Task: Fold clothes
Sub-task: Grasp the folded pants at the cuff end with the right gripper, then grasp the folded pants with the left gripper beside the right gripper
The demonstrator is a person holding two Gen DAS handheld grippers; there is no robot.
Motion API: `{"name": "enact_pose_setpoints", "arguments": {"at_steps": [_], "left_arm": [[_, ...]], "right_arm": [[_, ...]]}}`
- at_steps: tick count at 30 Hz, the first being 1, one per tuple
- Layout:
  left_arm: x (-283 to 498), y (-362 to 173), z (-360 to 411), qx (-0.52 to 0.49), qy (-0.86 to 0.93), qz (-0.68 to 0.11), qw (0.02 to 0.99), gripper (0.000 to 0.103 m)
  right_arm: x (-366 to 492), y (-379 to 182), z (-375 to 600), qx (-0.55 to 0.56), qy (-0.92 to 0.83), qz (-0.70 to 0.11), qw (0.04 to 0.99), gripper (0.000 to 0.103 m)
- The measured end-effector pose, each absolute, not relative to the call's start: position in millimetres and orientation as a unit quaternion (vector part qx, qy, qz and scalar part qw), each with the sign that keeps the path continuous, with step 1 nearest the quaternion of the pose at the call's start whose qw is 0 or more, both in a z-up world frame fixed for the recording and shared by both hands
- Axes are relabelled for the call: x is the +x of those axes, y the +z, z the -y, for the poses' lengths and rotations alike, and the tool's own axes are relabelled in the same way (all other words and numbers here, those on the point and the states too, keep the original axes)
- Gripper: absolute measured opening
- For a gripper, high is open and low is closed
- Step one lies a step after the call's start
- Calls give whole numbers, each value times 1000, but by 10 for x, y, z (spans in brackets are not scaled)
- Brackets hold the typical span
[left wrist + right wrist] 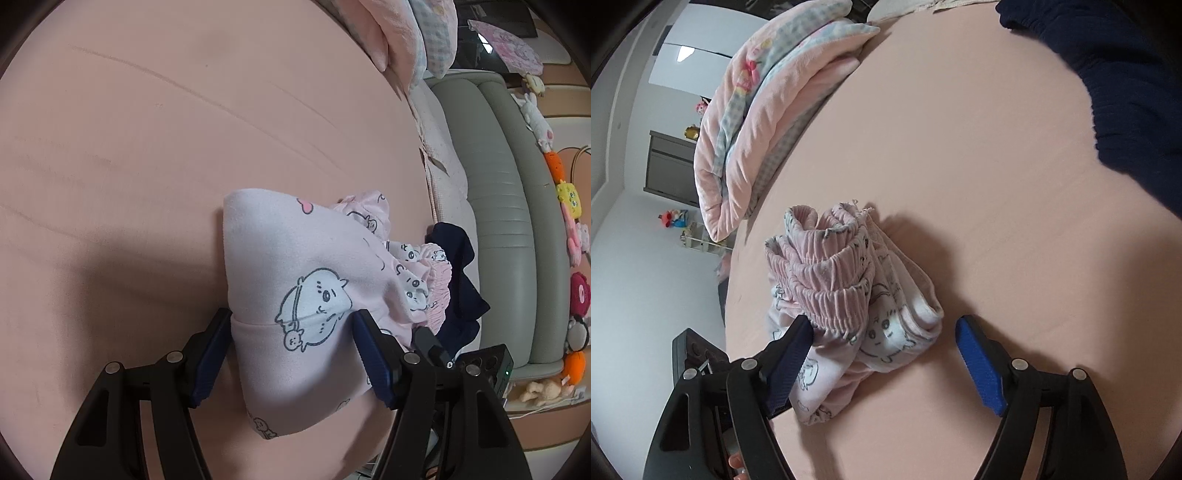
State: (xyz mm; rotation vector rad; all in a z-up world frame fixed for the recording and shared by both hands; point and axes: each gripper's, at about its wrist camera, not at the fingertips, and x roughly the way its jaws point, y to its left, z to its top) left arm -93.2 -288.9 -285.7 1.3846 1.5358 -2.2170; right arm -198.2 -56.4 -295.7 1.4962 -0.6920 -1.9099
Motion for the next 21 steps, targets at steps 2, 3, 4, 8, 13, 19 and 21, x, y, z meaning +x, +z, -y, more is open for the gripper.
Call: {"name": "enact_pose_setpoints", "arguments": {"at_steps": [2, 3, 4, 8, 13, 19, 21], "left_arm": [[-932, -2881, 2892, 454, -730, -509, 54, 64], [-934, -2890, 2891, 452, -729, -511, 54, 65], [-936, -2899, 2890, 451, -729, -512, 53, 65], [-944, -2938, 2896, 448, -731, -512, 52, 65], [-973, -2958, 2899, 447, -733, -511, 49, 65], [-1027, -2966, 2857, 445, -744, -496, 49, 65], [-1038, -2972, 2850, 446, -747, -490, 50, 65]], "right_arm": [[-2009, -2971, 603, 565, -715, 268, 312, 84], [-2028, -2978, 625, 566, -711, 273, 315, 84], [-2049, -2986, 645, 566, -708, 278, 318, 84], [-2124, -3043, 687, 567, -696, 302, 321, 84], [-2185, -3064, 711, 567, -681, 325, 329, 84], [-2254, -3076, 767, 579, -664, 358, 309, 90], [-2266, -3074, 834, 585, -669, 345, 303, 96]]}}
